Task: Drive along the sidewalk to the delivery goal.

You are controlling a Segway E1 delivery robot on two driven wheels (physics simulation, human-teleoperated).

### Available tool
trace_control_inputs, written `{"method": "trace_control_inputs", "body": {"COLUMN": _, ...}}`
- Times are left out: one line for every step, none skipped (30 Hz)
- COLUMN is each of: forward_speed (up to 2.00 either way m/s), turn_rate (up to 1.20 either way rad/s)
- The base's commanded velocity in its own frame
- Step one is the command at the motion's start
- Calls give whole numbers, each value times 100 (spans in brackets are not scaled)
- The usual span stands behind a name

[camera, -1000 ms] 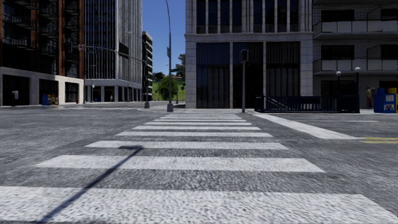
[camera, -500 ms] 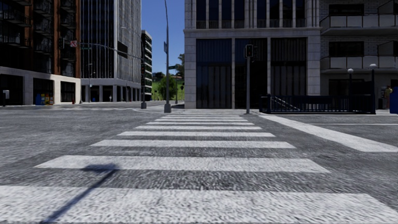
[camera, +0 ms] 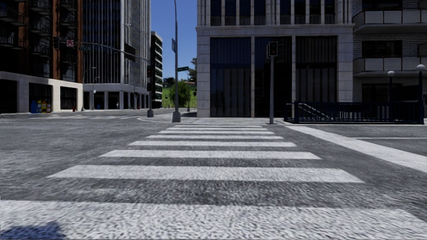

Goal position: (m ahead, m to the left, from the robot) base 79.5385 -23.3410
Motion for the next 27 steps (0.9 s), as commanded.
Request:
{"method": "trace_control_inputs", "body": {"forward_speed": 200, "turn_rate": 0}}
{"method": "trace_control_inputs", "body": {"forward_speed": 200, "turn_rate": 0}}
{"method": "trace_control_inputs", "body": {"forward_speed": 200, "turn_rate": 0}}
{"method": "trace_control_inputs", "body": {"forward_speed": 200, "turn_rate": 0}}
{"method": "trace_control_inputs", "body": {"forward_speed": 200, "turn_rate": 0}}
{"method": "trace_control_inputs", "body": {"forward_speed": 200, "turn_rate": 0}}
{"method": "trace_control_inputs", "body": {"forward_speed": 200, "turn_rate": 0}}
{"method": "trace_control_inputs", "body": {"forward_speed": 200, "turn_rate": 0}}
{"method": "trace_control_inputs", "body": {"forward_speed": 200, "turn_rate": 0}}
{"method": "trace_control_inputs", "body": {"forward_speed": 200, "turn_rate": 0}}
{"method": "trace_control_inputs", "body": {"forward_speed": 200, "turn_rate": 0}}
{"method": "trace_control_inputs", "body": {"forward_speed": 200, "turn_rate": 0}}
{"method": "trace_control_inputs", "body": {"forward_speed": 200, "turn_rate": 0}}
{"method": "trace_control_inputs", "body": {"forward_speed": 200, "turn_rate": 0}}
{"method": "trace_control_inputs", "body": {"forward_speed": 200, "turn_rate": 0}}
{"method": "trace_control_inputs", "body": {"forward_speed": 200, "turn_rate": 0}}
{"method": "trace_control_inputs", "body": {"forward_speed": 200, "turn_rate": 0}}
{"method": "trace_control_inputs", "body": {"forward_speed": 200, "turn_rate": 0}}
{"method": "trace_control_inputs", "body": {"forward_speed": 200, "turn_rate": 0}}
{"method": "trace_control_inputs", "body": {"forward_speed": 200, "turn_rate": 0}}
{"method": "trace_control_inputs", "body": {"forward_speed": 200, "turn_rate": 0}}
{"method": "trace_control_inputs", "body": {"forward_speed": 200, "turn_rate": 0}}
{"method": "trace_control_inputs", "body": {"forward_speed": 200, "turn_rate": 0}}
{"method": "trace_control_inputs", "body": {"forward_speed": 200, "turn_rate": 0}}
{"method": "trace_control_inputs", "body": {"forward_speed": 200, "turn_rate": 0}}
{"method": "trace_control_inputs", "body": {"forward_speed": 200, "turn_rate": 0}}
{"method": "trace_control_inputs", "body": {"forward_speed": 200, "turn_rate": 0}}
